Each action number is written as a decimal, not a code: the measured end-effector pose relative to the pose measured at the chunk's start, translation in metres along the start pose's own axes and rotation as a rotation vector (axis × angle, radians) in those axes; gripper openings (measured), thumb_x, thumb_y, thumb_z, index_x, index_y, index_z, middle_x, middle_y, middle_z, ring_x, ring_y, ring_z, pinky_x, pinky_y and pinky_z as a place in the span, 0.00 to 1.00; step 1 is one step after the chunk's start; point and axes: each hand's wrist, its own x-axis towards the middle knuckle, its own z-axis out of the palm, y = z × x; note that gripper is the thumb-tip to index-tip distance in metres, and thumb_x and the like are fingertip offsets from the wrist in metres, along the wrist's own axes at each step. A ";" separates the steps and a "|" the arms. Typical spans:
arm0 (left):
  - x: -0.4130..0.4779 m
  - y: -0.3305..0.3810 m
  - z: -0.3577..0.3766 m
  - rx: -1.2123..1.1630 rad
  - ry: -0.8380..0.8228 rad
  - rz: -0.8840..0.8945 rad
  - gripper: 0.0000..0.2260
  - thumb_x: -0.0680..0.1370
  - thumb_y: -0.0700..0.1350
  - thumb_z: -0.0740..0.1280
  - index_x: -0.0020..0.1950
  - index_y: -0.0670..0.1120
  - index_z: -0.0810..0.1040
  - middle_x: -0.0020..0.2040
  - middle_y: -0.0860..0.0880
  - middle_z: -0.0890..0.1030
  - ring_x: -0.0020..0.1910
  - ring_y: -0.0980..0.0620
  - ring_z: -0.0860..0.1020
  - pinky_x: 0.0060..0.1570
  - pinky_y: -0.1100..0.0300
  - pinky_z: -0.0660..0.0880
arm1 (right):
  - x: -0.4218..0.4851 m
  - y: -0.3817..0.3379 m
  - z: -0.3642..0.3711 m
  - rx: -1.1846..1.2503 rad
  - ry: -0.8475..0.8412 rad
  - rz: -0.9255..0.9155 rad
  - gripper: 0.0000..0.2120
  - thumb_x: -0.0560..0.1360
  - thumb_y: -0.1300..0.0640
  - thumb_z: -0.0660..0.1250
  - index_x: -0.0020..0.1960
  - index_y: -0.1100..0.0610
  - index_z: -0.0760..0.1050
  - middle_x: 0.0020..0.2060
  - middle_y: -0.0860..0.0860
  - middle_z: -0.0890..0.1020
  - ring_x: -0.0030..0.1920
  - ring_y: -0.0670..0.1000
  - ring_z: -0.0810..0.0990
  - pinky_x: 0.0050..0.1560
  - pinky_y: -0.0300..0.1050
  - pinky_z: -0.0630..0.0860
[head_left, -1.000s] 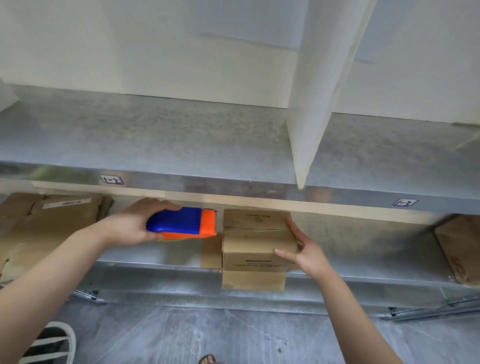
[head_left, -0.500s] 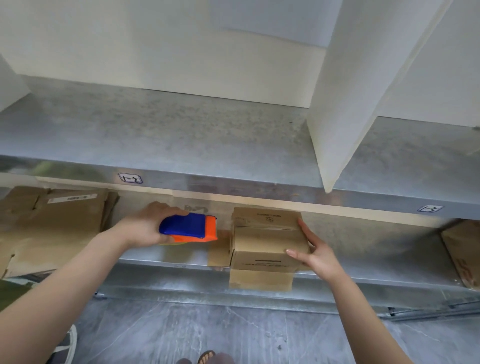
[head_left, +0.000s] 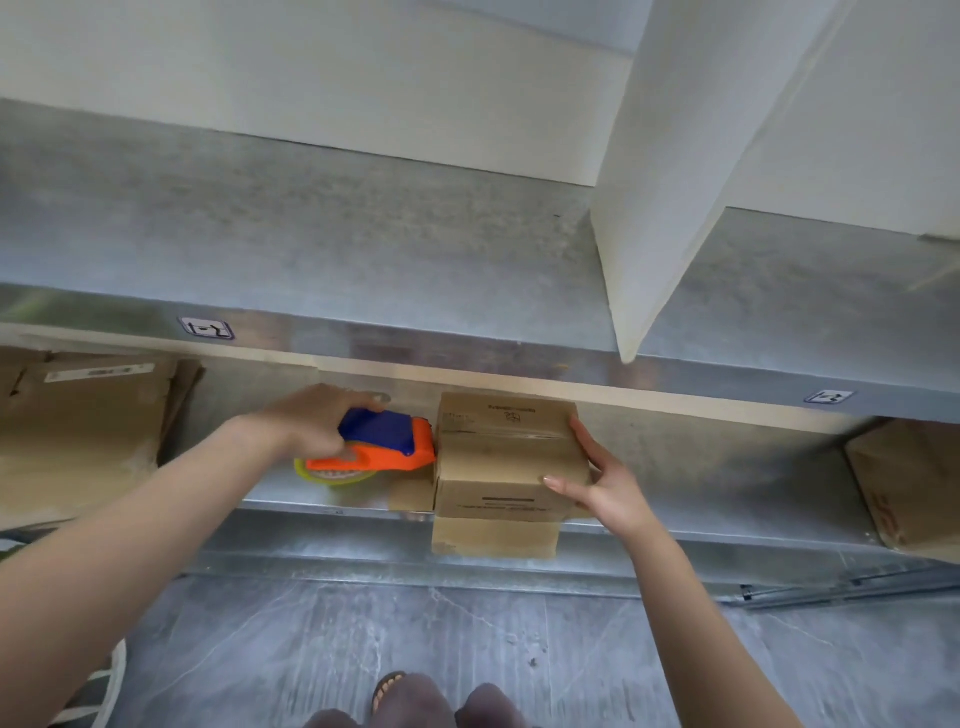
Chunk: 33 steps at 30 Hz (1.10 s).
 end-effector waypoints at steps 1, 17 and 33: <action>-0.001 0.000 0.001 -0.022 -0.016 -0.016 0.32 0.70 0.50 0.73 0.72 0.60 0.66 0.64 0.54 0.75 0.55 0.55 0.72 0.51 0.63 0.66 | 0.001 -0.001 0.000 0.003 -0.001 0.001 0.43 0.67 0.50 0.78 0.76 0.40 0.60 0.68 0.39 0.70 0.66 0.40 0.69 0.67 0.36 0.66; -0.012 -0.046 0.037 0.104 0.095 0.007 0.27 0.77 0.50 0.66 0.74 0.59 0.62 0.70 0.49 0.65 0.66 0.48 0.61 0.65 0.54 0.61 | 0.001 0.002 0.002 0.016 0.020 0.012 0.43 0.66 0.48 0.79 0.74 0.36 0.59 0.70 0.40 0.70 0.70 0.42 0.68 0.73 0.44 0.64; -0.007 0.108 0.050 0.078 0.196 0.336 0.31 0.78 0.65 0.49 0.79 0.55 0.50 0.77 0.60 0.45 0.75 0.59 0.39 0.75 0.56 0.39 | -0.009 -0.015 0.015 -0.566 0.072 -0.247 0.33 0.76 0.43 0.58 0.79 0.43 0.50 0.79 0.46 0.48 0.79 0.51 0.42 0.77 0.60 0.49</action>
